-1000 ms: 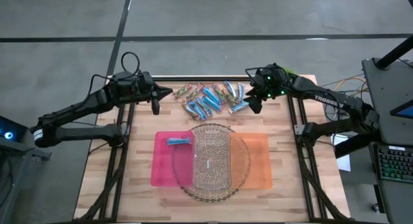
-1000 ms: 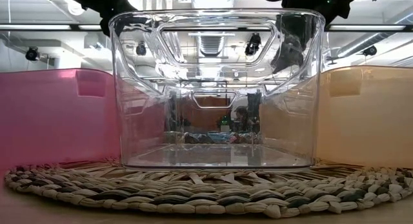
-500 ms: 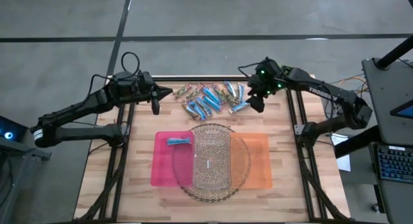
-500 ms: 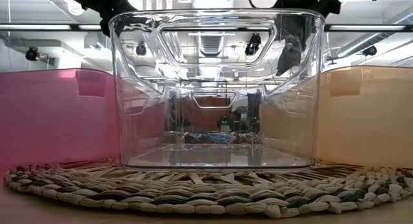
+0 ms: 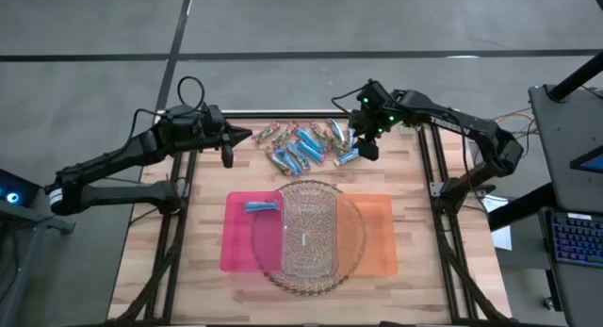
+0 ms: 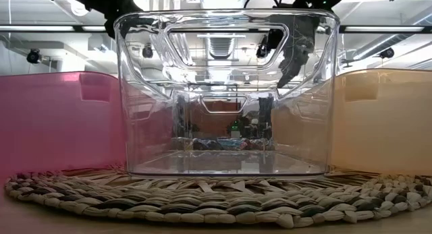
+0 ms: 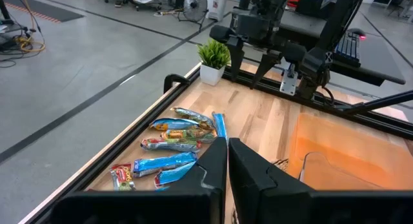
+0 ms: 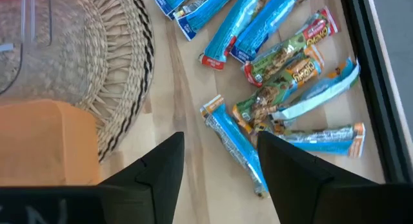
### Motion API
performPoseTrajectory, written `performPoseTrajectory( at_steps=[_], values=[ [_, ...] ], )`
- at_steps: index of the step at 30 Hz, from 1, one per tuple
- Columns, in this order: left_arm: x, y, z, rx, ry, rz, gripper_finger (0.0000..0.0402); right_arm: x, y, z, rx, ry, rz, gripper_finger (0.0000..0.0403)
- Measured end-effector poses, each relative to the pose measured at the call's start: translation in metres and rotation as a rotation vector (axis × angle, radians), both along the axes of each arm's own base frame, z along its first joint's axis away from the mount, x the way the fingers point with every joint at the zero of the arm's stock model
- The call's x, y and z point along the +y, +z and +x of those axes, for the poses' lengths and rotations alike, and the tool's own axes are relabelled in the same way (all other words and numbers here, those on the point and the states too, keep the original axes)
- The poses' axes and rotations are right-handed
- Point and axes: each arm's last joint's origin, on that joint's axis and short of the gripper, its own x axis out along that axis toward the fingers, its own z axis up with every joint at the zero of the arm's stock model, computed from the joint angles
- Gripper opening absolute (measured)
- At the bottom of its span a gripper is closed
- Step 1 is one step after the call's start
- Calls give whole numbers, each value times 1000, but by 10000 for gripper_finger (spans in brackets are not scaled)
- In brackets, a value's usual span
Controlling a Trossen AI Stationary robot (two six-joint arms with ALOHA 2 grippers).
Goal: Pick and place Granola Bars by type
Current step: Put the yellow granola bar into the orange bin
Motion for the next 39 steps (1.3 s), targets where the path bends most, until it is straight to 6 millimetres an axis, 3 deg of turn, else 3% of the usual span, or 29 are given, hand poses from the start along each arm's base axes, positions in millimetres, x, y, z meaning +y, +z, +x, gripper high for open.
performPoseTrajectory(
  at_steps=[26,32,39],
  values=[
    [0,-2,1,32,-13,37,0,2,-5,-3,73,150,-54,174],
    [0,-2,1,36,-17,52,0,-2,-19,2,119,232,-57,171],
    [0,-2,1,35,-16,47,0,-12,-49,15,209,267,-24,173]
  ],
)
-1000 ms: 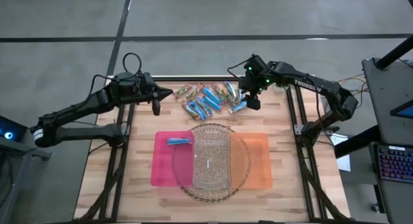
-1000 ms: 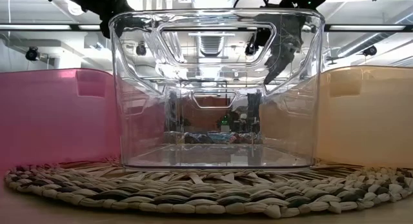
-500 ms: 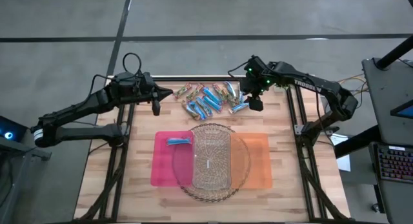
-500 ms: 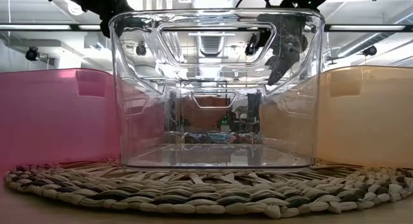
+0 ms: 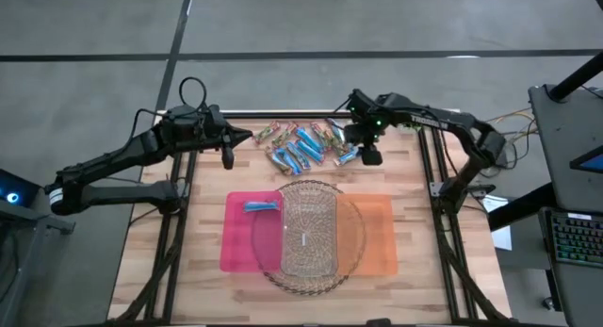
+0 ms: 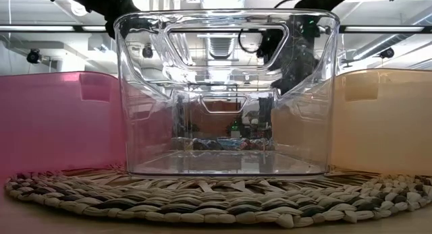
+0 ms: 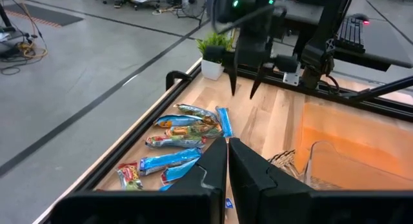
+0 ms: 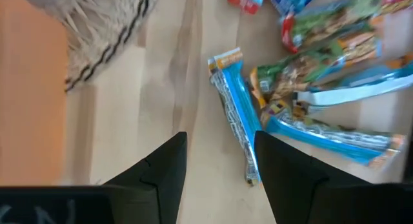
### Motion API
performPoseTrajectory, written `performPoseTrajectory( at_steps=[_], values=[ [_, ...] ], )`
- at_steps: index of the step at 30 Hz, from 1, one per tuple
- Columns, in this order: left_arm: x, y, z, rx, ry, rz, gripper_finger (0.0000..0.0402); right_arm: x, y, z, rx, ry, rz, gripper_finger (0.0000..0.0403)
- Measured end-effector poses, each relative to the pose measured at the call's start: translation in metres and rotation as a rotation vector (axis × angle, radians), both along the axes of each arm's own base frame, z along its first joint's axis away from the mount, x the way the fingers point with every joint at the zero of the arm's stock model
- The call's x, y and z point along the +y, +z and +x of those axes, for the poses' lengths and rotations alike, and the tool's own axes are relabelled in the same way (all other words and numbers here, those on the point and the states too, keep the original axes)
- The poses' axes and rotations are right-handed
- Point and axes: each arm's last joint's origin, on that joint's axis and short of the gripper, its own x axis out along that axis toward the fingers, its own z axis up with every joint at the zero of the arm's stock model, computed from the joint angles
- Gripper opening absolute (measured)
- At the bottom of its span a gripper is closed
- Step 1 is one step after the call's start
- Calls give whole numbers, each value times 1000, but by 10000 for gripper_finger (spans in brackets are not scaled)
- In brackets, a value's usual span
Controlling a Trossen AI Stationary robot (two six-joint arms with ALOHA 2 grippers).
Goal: Pick and place Granola Bars by type
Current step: Put the yellow granola bar into the orange bin
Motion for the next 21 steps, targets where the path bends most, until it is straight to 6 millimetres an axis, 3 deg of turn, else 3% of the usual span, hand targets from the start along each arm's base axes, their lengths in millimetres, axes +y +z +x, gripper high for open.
performPoseTrajectory(
  at_steps=[9,21],
  values=[
    [0,0,0,0,1,-2,0,-10,-35,11,116,25,-1,164],
    [0,0,0,0,3,-14,0,-15,-45,15,147,77,-71,156]
  ],
)
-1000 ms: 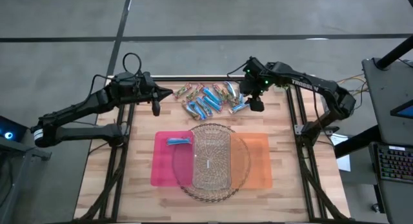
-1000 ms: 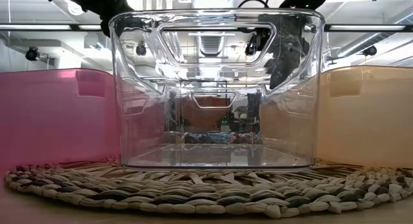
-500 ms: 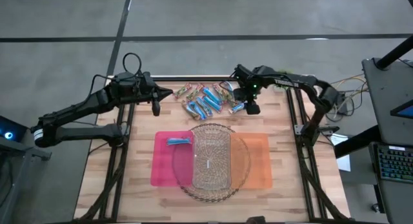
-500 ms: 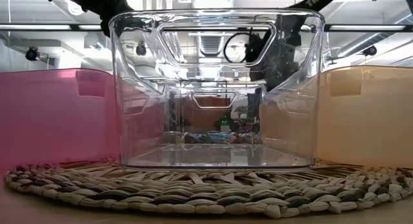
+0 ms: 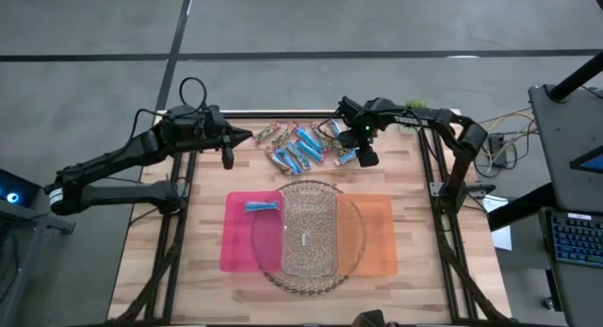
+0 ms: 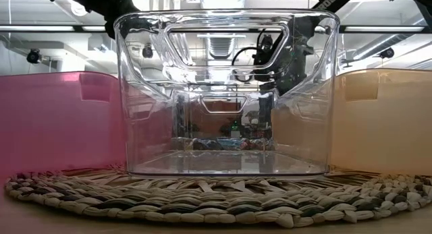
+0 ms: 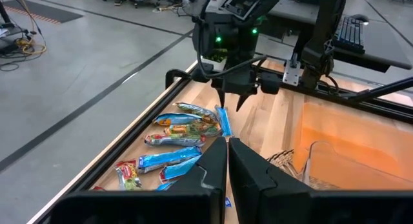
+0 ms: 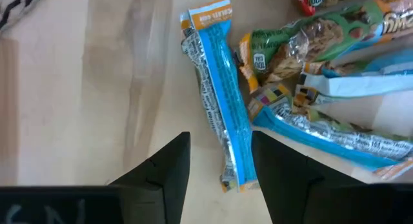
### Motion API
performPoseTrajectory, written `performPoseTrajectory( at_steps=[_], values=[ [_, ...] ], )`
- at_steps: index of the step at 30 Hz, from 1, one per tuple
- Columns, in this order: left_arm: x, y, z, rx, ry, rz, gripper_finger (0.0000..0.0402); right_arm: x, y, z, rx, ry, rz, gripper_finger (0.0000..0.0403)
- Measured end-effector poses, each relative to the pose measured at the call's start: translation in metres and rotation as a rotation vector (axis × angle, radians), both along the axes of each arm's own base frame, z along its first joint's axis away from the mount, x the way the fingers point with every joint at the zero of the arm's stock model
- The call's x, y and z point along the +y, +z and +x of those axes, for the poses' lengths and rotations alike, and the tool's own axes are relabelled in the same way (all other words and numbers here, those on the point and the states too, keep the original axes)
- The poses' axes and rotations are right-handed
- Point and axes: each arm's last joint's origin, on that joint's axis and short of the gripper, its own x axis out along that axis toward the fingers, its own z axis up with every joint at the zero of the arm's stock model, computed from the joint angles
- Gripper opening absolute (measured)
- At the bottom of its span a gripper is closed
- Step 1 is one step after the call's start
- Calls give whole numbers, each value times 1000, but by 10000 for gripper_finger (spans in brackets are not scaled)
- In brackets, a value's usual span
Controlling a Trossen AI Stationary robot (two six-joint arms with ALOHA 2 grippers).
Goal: Pick and place Granola Bars by type
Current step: Put the yellow granola bar into the orange bin
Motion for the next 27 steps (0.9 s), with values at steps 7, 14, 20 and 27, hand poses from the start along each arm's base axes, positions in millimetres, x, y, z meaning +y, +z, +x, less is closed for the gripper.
performPoseTrajectory(
  at_steps=[7,14,20,27],
  values=[
    [0,0,0,0,1,-1,0,-3,-12,4,9,12,2,155],
    [0,0,0,0,1,-1,0,-6,-24,8,29,16,9,157],
    [0,0,0,0,1,-2,0,-7,-40,10,70,8,32,151],
    [0,0,0,-1,2,-5,0,-8,-48,11,99,-35,41,149]
  ],
)
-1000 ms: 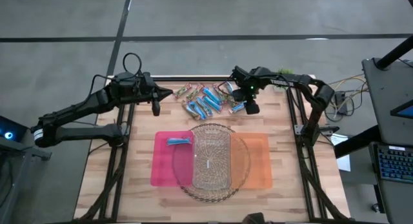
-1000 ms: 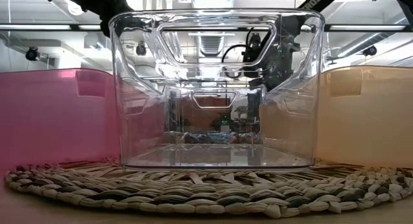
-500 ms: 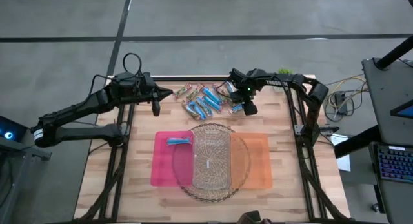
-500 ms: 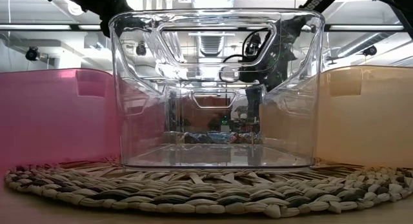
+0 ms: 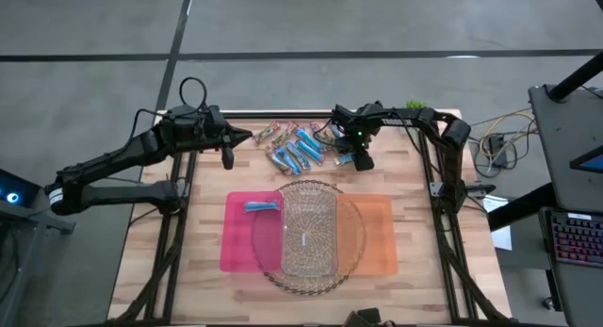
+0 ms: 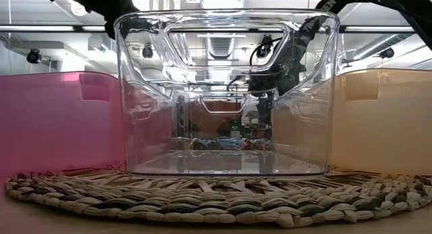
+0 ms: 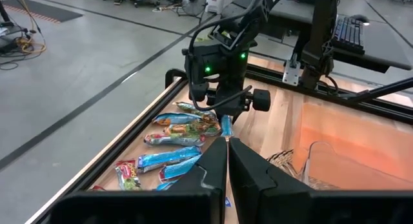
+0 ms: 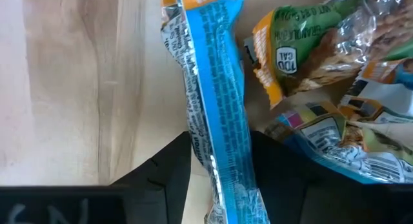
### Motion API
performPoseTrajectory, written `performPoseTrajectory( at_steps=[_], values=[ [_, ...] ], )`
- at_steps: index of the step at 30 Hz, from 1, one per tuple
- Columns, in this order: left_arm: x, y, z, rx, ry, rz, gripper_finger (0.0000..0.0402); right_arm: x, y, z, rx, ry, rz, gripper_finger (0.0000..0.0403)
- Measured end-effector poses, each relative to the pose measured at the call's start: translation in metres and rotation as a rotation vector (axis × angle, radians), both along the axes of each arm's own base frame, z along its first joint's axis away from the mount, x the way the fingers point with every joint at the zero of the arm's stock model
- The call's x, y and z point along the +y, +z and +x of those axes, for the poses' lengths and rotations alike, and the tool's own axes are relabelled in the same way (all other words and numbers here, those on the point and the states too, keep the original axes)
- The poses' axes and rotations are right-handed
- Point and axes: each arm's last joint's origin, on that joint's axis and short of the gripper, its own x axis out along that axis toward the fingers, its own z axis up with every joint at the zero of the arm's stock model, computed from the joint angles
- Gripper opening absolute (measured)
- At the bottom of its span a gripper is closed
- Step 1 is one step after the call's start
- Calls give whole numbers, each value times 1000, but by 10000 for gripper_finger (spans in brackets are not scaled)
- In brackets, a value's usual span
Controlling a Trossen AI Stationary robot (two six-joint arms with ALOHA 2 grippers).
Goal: Pick and place Granola Bars by type
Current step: Put the yellow granola bar into the orange bin
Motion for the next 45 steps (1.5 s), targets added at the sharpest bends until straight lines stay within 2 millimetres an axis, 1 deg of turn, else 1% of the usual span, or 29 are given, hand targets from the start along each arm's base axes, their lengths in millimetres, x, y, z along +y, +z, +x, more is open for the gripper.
performPoseTrajectory(
  at_steps=[10,24,32,34,37,42,45],
  values=[
    [0,0,0,-3,2,-8,0,1,2,-1,5,-1,-2,124],
    [0,0,0,-9,7,-24,0,3,2,-3,20,0,23,57],
    [0,0,0,-9,7,-23,0,7,7,-7,48,-3,46,44],
    [0,0,0,-9,7,-23,0,8,14,-9,40,-5,40,43],
    [0,0,0,-9,7,-23,0,10,29,-11,-1,-22,23,42],
    [0,0,0,-9,7,-23,0,15,66,-14,-97,-74,7,42],
    [0,0,0,-9,7,-23,0,24,91,-17,-134,-102,-10,42]
  ],
)
